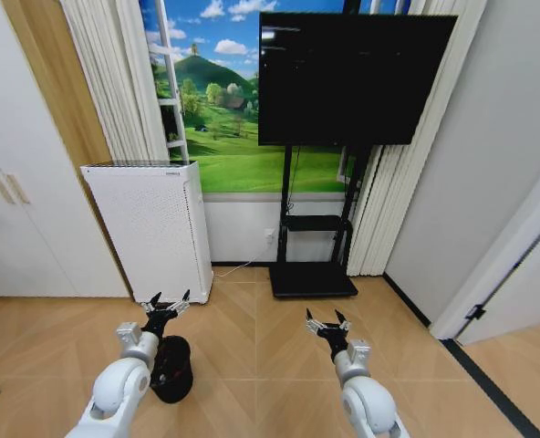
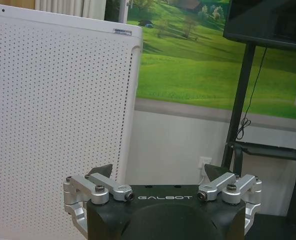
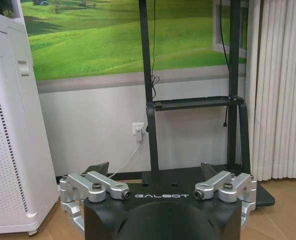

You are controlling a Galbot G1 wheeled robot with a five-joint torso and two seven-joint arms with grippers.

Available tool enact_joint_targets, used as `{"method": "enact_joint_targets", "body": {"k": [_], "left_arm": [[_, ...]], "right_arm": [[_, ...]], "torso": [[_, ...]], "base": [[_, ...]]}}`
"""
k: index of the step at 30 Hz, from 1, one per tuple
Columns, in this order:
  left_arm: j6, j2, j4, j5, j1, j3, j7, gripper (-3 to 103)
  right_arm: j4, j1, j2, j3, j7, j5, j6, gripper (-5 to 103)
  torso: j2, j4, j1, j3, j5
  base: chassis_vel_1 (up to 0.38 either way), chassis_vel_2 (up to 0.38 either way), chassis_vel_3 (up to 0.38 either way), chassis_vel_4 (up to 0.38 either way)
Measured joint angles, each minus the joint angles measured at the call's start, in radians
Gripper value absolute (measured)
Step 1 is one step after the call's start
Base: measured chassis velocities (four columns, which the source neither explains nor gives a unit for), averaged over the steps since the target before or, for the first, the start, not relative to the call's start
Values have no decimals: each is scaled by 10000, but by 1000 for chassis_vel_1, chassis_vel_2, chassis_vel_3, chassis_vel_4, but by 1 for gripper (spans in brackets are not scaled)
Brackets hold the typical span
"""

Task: Pick up the trash bin and place the garbage on the floor into it.

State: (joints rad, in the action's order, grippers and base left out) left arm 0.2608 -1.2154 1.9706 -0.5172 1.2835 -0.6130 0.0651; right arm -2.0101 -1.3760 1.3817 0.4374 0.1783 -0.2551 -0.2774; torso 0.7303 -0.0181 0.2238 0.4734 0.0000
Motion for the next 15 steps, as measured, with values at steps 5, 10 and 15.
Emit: {"method": "enact_joint_targets", "body": {"k": [5,10,15], "left_arm": [[-10,14,18,-1,4,-5,0,100],[-16,8,61,-1,34,-2,0,100],[-22,8,81,-4,51,-2,1,100]], "right_arm": [[-22,-34,24,-11,3,58,-9,100],[-54,-72,29,-8,6,70,-12,100],[-73,-79,23,0,9,71,-14,100]], "torso": [[-16,1,-14,-14,1],[-28,-1,-21,-21,5],[-42,2,-24,-27,0]], "base": [[147,-145,-140,149],[216,-215,-214,204],[224,-246,-229,235]]}}
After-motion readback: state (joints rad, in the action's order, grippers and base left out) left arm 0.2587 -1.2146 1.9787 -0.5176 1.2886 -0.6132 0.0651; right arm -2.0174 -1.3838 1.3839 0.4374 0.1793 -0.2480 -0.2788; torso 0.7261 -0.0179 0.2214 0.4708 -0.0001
